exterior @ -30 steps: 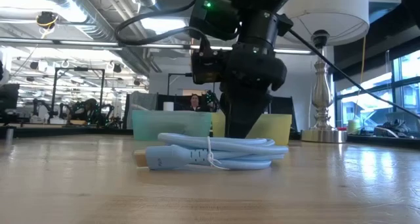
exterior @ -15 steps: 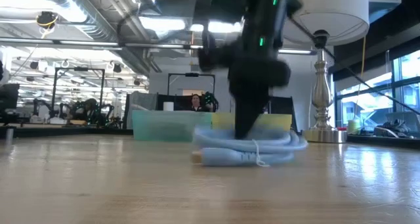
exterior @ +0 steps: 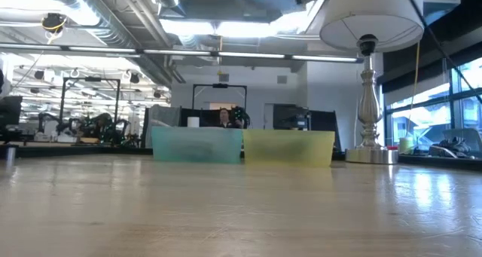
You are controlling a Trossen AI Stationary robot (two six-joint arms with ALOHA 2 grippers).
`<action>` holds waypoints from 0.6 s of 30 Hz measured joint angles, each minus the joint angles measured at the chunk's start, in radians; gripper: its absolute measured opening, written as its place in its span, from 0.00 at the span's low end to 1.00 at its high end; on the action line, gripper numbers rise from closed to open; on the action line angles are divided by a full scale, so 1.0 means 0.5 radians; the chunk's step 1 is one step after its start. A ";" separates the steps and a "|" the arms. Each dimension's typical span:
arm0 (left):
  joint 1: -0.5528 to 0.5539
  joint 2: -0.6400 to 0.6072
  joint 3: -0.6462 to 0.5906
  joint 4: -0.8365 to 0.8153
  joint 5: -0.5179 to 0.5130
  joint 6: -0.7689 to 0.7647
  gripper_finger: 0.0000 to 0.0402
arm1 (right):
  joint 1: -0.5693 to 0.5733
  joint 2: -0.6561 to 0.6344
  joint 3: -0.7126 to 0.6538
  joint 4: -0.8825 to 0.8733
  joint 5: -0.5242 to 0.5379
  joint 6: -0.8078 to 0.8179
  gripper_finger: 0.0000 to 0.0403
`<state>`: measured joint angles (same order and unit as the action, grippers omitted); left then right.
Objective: Pick & Place USB Port
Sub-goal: Put the blue HDMI cable into the green bin
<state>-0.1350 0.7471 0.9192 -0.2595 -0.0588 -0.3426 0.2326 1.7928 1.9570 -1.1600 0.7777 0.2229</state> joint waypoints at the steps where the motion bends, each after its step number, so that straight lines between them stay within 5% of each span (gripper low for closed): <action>1: 0.023 0.028 0.001 0.116 0.063 0.025 0.43 | 0.000 -0.018 0.067 0.000 0.036 -0.041 0.08; 7: 0.223 0.176 0.002 0.375 0.334 0.058 0.43 | 0.001 0.000 0.338 0.177 0.081 -0.411 0.08; 18: 0.623 0.435 0.004 0.791 0.936 -0.097 0.43 | 0.014 -0.001 0.361 0.427 0.015 -0.673 0.08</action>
<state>0.1767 0.9647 0.9211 0.1358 0.4091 -0.3911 0.2395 1.7924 2.1375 -0.9466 0.7850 -0.1137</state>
